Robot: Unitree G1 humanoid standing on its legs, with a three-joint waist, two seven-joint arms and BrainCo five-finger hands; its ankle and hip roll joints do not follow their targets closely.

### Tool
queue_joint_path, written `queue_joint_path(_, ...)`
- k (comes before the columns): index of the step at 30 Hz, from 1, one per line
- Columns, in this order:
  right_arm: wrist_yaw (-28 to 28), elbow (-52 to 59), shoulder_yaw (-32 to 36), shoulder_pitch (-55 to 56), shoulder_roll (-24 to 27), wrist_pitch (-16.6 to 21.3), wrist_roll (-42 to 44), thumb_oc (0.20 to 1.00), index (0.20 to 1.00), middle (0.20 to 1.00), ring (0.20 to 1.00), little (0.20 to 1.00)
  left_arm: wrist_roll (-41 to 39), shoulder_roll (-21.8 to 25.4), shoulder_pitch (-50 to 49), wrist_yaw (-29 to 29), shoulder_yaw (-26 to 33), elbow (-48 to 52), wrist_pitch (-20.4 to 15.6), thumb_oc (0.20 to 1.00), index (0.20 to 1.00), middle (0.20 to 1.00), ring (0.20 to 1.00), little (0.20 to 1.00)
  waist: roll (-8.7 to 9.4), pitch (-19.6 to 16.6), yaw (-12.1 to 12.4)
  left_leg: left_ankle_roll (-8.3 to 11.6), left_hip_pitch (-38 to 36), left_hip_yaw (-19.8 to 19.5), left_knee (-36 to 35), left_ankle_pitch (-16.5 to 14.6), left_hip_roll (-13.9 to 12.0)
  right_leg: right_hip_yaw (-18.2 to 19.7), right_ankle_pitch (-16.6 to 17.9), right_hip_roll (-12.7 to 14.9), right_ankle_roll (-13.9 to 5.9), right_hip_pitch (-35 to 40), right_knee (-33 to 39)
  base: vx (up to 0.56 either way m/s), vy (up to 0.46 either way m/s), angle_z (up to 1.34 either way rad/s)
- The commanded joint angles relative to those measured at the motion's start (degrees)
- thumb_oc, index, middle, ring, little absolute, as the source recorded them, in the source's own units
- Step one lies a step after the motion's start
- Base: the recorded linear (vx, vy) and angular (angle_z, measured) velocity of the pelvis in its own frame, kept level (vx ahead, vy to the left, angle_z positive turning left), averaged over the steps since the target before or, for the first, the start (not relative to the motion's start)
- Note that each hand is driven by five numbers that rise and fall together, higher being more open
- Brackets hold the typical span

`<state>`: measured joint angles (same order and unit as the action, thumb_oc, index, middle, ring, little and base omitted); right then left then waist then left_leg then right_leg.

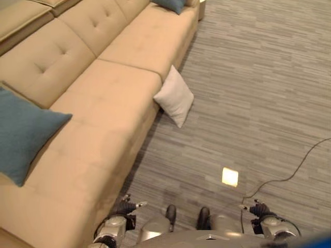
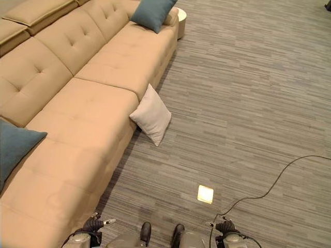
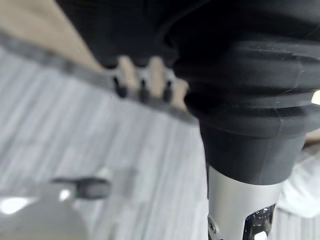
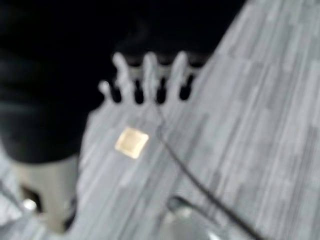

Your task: Pick up all the scattered cushions and arrange them neatly on the sofa.

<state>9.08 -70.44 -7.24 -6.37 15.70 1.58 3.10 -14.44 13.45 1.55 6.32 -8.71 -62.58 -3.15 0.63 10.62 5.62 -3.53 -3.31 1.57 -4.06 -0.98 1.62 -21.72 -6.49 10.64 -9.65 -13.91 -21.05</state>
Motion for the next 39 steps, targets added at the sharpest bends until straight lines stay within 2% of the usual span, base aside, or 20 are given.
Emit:
queue_joint_path(1,0.5,1.0,-0.9,0.4,0.9,0.3,-0.1,1.0,1.0,1.0,1.0,1.0,0.5,1.2,1.1,-0.7,1.2,-0.1,-1.3,1.0,1.0,1.0,1.0,1.0,1.64,0.0,-0.1,3.48,-2.8,-3.1,3.9,-5.2,0.5,-0.7,12.7,-1.7,-0.56,4.5,16.7,0.26,-0.065,-0.48)
queue_joint_path(4,0.6,1.0,-1.0,0.1,0.8,0.1,0.1,1.0,1.0,1.0,1.0,1.0,0.0,1.4,1.0,-0.3,1.6,-0.2,-1.5,1.0,1.0,1.0,1.0,1.0,1.86,-0.3,-1.2,3.99,-4.5,-4.6,3.9,-6.2,0.4,2.3,13.8,-3.0,-0.8,3.8,19.7,0.26,-0.049,-0.13)
queue_joint_path(7,0.2,0.9,-0.5,1.2,0.8,0.5,1.3,1.0,1.0,1.0,1.0,1.0,-0.4,0.4,0.4,-0.2,1.8,-1.1,-1.5,1.0,1.0,1.0,1.0,1.0,1.25,-2.0,-2.3,4.96,-6.1,-5.8,6.3,-6.2,-0.6,3.8,13.3,-4.8,0.68,5.0,20.4,0.36,-0.074,0.23)
queue_joint_path(9,0.7,1.2,0.1,1.5,0.9,0.9,2.6,1.0,1.0,1.0,1.0,1.0,-1.1,0.1,0.4,-0.2,1.1,-0.9,-1.2,1.0,1.0,1.0,1.0,1.0,1.14,-1.7,-2.0,7.85,-3.5,-5.4,14.0,-1.6,-1.4,2.3,12.7,-5.1,1.72,7.0,21.0,0.24,-0.15,-0.08)
queue_joint_path(10,0.9,1.2,0.1,1.4,1.3,1.0,3.0,1.0,1.0,1.0,1.0,1.0,-1.3,0.0,1.0,-0.2,0.5,-0.4,-1.2,1.0,1.0,1.0,1.0,1.0,1.67,-0.7,-1.6,9.07,0.3,-4.1,21.3,0.0,-2.4,1.5,12.3,-4.8,2.16,8.6,21.6,0.11,-0.215,0.14)
queue_joint_path(11,1.2,1.2,-0.2,1.3,1.6,1.2,3.4,1.0,1.0,1.0,1.0,1.0,-1.5,-0.1,1.6,-0.4,0.1,0.1,-1.3,1.0,1.0,1.0,1.0,1.0,2.9,0.4,-0.8,8.87,3.9,-4.0,25.7,0.9,-1.9,1.0,11.7,-4.3,2.91,9.8,22.3,0.05,-0.161,0.4)
queue_joint_path(12,1.2,1.1,-0.2,1.2,1.6,1.2,3.4,1.0,1.0,1.0,1.0,1.0,-1.5,0.0,1.6,-0.4,0.1,0.1,-1.3,1.0,1.0,1.0,1.0,1.0,2.83,0.4,-0.8,8.89,4.2,-4.1,26.3,0.6,-2.0,0.9,11.8,-4.4,2.94,9.8,22.3,0.2,-0.242,0.41)
queue_joint_path(13,1.6,0.9,-0.2,0.9,2.0,1.1,4.1,1.0,1.0,1.0,1.0,1.0,-2.5,-0.1,2.5,-0.2,-0.3,0.2,-1.4,1.0,1.0,1.0,1.0,1.0,3.74,2.0,1.1,7.63,10.4,-3.5,29.3,-1.1,-0.8,0.6,9.9,-5.0,3.69,13.2,24.2,0.18,-0.152,0.3)
queue_joint_path(16,1.7,0.7,0.1,0.7,2.2,1.1,4.4,1.0,1.0,1.0,1.0,1.0,-2.3,-0.3,2.6,-0.2,-0.5,0.4,-1.4,1.0,1.0,1.0,1.0,1.0,4.53,1.9,1.6,6.7,13.3,-2.6,23.8,-2.6,0.4,0.3,9.4,-4.9,2.94,14.5,25.5,0.28,-0.095,0.26)
queue_joint_path(17,1.6,0.8,0.0,0.8,2.3,1.2,4.1,1.0,1.0,1.0,1.0,1.0,-1.5,-0.4,2.2,-0.4,-0.5,0.6,-1.4,1.0,1.0,1.0,1.0,1.0,4.13,1.6,2.1,6.56,15.0,-1.4,16.7,-0.5,0.5,0.3,8.5,-5.9,2.58,15.6,26.0,0.29,-0.017,0.25)
queue_joint_path(20,1.6,0.8,-0.3,1.0,2.2,1.2,3.9,1.0,1.0,1.0,1.0,1.0,-1.2,-0.5,1.9,-0.4,-0.4,0.4,-1.4,1.0,1.0,1.0,1.0,1.0,3.58,1.3,2.5,6.72,15.3,-0.9,11.6,2.9,0.4,0.4,7.6,-6.9,2.44,16.2,26.0,0.25,0.015,0.12)
queue_joint_path(21,1.4,0.5,-0.5,1.0,2.1,1.1,3.7,1.0,1.0,1.0,1.0,1.0,-0.5,-0.5,1.4,-0.5,0.1,0.2,-1.3,1.0,1.0,1.0,1.0,1.0,2.86,1.1,3.3,7.55,17.4,0.9,7.0,7.9,-0.2,1.0,6.1,-8.4,2.4,18.1,26.0,0.33,0.023,-0.08)
queue_joint_path(22,1.4,0.4,-0.5,1.2,2.1,1.1,3.4,1.0,1.0,1.0,1.0,1.0,-0.4,-0.5,1.2,-0.6,0.5,-0.2,-1.2,1.0,1.0,1.0,1.0,1.0,2.85,0.8,3.7,7.81,18.2,1.6,6.5,8.9,-0.3,0.8,5.6,-8.7,2.26,18.7,26.0,0.43,0.036,-0.12)
queue_joint_path(25,1.1,0.9,-1.8,0.5,1.0,0.8,0.9,1.0,1.0,1.0,1.0,1.0,-1.2,-0.4,-0.6,-0.6,2.6,-1.7,-1.0,1.0,1.0,1.0,1.0,1.0,4.38,-0.5,5.4,5.78,14.3,-0.5,7.4,5.2,1.3,1.2,3.8,-7.3,1.38,21.0,23.4,0.42,0.09,-0.12)
queue_joint_path(28,0.7,1.1,-1.7,0.4,0.7,0.9,0.7,1.0,1.0,1.0,1.0,1.0,-1.5,-0.2,-0.9,-0.7,2.9,-2.0,-0.9,1.0,1.0,1.0,1.0,1.0,4.69,-1.0,5.9,5.1,13.7,0.0,8.0,4.0,1.5,0.9,3.3,-6.2,0.63,20.9,19.6,0.24,0.114,-0.31)
queue_joint_path(30,0.6,1.8,-1.9,-0.7,0.7,0.8,0.2,1.0,1.0,1.0,1.0,1.0,-2.1,0.5,-0.5,-0.8,2.5,-0.9,-0.8,1.0,1.0,1.0,1.0,1.0,4.43,0.2,6.1,2.58,9.9,0.1,8.7,1.3,2.6,1.7,9.6,-1.9,-2.13,16.2,5.9,0.26,0.204,-0.11)
queue_joint_path(33,0.5,2.4,-1.9,-1.2,0.4,0.9,0.6,1.0,1.0,1.0,1.0,1.0,-1.7,1.1,0.2,-0.7,1.9,-0.6,-0.9,1.0,1.0,1.0,1.0,1.0,2.7,0.9,4.3,1.59,6.7,-1.5,8.0,0.0,1.7,3.0,10.3,-1.6,-1.26,10.5,-2.6,0.25,0.123,0.09)
queue_joint_path(35,0.4,2.5,-1.6,-1.0,0.1,0.9,1.0,1.0,1.0,1.0,1.0,1.0,-1.9,1.4,0.4,-0.3,1.9,-0.4,-1.1,1.0,1.0,1.0,1.0,1.0,2.35,0.8,3.6,1.87,4.1,-2.2,6.6,-0.8,1.4,1.4,10.1,-0.5,-0.55,8.7,0.0,0.28,0.012,0.39)
queue_joint_path(37,0.4,2.3,-1.5,-1.0,0.1,0.9,1.0,1.0,1.0,1.0,1.0,1.0,-1.6,1.8,1.1,-0.1,2.1,-0.4,-1.2,1.0,1.0,1.0,1.0,1.0,2.52,0.8,3.2,2.74,2.5,-2.6,5.7,-1.7,1.0,-0.9,10.1,0.6,-0.2,8.6,7.7,0.27,-0.106,0.05)
queue_joint_path(39,0.4,2.5,-1.4,-1.0,0.1,0.8,1.2,1.0,1.0,1.0,1.0,1.0,-1.2,2.1,1.2,-0.2,2.2,-0.4,-1.1,1.0,1.0,1.0,1.0,1.0,3.14,0.8,2.7,3.6,1.7,-3.0,5.8,-2.6,1.0,-0.7,11.6,0.9,-0.78,7.7,15.3,0.3,-0.159,0.19)
